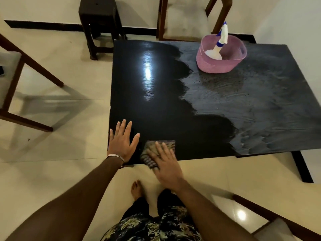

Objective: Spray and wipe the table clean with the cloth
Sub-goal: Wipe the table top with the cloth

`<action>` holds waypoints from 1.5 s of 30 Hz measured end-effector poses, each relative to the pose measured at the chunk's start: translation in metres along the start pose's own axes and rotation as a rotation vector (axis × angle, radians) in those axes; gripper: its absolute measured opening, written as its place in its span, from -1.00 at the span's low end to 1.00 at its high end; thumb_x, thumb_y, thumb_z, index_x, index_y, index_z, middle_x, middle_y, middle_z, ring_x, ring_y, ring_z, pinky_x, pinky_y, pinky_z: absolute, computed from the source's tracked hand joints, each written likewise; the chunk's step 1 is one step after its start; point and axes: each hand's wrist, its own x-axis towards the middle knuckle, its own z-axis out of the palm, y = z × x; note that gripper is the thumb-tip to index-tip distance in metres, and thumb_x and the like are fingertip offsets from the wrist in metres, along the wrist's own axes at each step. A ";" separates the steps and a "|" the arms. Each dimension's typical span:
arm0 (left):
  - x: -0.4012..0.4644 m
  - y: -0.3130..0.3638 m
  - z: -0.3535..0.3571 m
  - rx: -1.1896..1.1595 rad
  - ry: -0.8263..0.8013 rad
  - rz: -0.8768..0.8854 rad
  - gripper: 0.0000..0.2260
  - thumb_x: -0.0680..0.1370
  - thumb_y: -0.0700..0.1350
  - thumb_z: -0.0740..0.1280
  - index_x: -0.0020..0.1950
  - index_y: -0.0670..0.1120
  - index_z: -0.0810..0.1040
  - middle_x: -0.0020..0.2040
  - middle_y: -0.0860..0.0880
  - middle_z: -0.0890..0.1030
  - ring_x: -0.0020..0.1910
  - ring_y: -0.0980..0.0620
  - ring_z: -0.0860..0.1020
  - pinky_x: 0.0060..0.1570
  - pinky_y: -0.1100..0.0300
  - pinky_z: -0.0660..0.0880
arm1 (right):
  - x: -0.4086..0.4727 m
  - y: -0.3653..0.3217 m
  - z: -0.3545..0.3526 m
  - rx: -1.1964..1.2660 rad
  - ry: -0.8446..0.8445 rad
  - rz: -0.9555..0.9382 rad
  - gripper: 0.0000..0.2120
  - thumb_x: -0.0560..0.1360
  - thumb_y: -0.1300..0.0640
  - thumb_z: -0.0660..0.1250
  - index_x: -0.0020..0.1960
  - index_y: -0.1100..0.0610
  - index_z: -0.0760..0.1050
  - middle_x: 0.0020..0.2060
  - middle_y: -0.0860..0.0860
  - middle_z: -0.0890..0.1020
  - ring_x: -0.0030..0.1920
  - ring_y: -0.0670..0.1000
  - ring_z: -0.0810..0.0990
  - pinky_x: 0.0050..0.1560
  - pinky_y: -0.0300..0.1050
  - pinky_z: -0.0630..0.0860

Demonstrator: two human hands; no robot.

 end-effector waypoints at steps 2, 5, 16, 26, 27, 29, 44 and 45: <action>0.006 0.019 0.007 0.011 -0.019 0.042 -0.28 0.50 0.32 -0.18 0.57 -0.01 0.09 0.59 -0.06 0.05 0.57 -0.05 -0.07 0.51 -0.12 -0.13 | -0.023 0.054 -0.011 0.048 0.045 0.128 -0.36 0.62 -0.11 0.07 0.57 -0.27 -0.20 0.57 -0.13 -0.30 0.55 -0.03 -0.38 0.53 0.04 -0.32; 0.012 0.054 0.022 0.040 -0.060 0.079 -0.36 0.57 0.28 -0.10 0.57 -0.01 0.07 0.59 -0.06 0.03 0.57 -0.06 -0.07 0.52 -0.14 -0.11 | -0.056 0.142 -0.030 0.117 0.126 0.333 -0.36 0.63 -0.04 0.11 0.57 -0.25 -0.18 0.59 -0.08 -0.22 0.57 0.02 -0.30 0.56 0.09 -0.24; 0.026 0.190 0.093 0.024 -0.119 0.142 -0.42 0.61 0.22 -0.03 0.58 0.01 0.04 0.60 -0.02 0.00 0.57 -0.01 -0.11 0.52 -0.12 -0.14 | -0.130 0.433 -0.090 0.194 0.200 0.808 -0.43 0.66 -0.03 0.03 0.63 0.05 -0.01 0.60 0.22 -0.05 0.57 0.34 -0.11 0.54 0.28 -0.11; 0.033 0.281 0.128 0.064 -0.083 0.073 -0.43 0.62 0.20 -0.02 0.58 0.01 0.03 0.60 -0.02 -0.01 0.57 -0.02 -0.12 0.52 -0.14 -0.13 | -0.089 0.339 -0.083 0.128 0.226 0.547 -0.32 0.53 -0.12 0.03 0.62 -0.08 -0.06 0.61 0.15 -0.09 0.58 0.28 -0.16 0.54 0.27 -0.17; 0.033 0.287 0.129 0.062 -0.081 0.078 -0.42 0.61 0.22 -0.04 0.58 0.01 0.03 0.60 -0.01 -0.01 0.57 -0.01 -0.12 0.52 -0.13 -0.15 | -0.081 0.310 -0.080 0.112 0.199 0.433 -0.31 0.56 -0.09 0.08 0.61 -0.12 -0.15 0.60 0.11 -0.16 0.58 0.24 -0.24 0.53 0.22 -0.27; 0.034 0.300 0.132 0.076 -0.071 0.098 -0.37 0.58 0.27 -0.10 0.58 0.02 0.02 0.60 0.00 -0.02 0.57 0.01 -0.14 0.51 -0.11 -0.18 | -0.066 0.266 -0.075 0.068 0.103 0.174 -0.32 0.60 -0.07 0.11 0.60 -0.15 -0.17 0.58 0.03 -0.27 0.56 0.16 -0.35 0.52 0.17 -0.36; 0.069 0.323 0.131 0.109 -0.103 0.137 -0.34 0.55 0.30 -0.13 0.59 0.00 0.00 0.60 -0.02 -0.03 0.57 -0.01 -0.13 0.51 -0.12 -0.18 | -0.119 0.574 -0.143 0.303 0.304 0.987 -0.40 0.63 -0.04 0.11 0.62 -0.03 0.02 0.61 0.15 -0.07 0.58 0.29 -0.13 0.53 0.31 -0.11; 0.069 0.325 0.133 0.097 -0.104 0.132 -0.32 0.54 0.31 -0.14 0.59 0.00 0.00 0.60 -0.02 -0.03 0.57 -0.01 -0.13 0.51 -0.12 -0.18 | -0.110 0.567 -0.144 0.320 0.322 1.034 -0.39 0.63 -0.04 0.14 0.62 -0.04 0.02 0.61 0.15 -0.09 0.58 0.30 -0.15 0.53 0.31 -0.14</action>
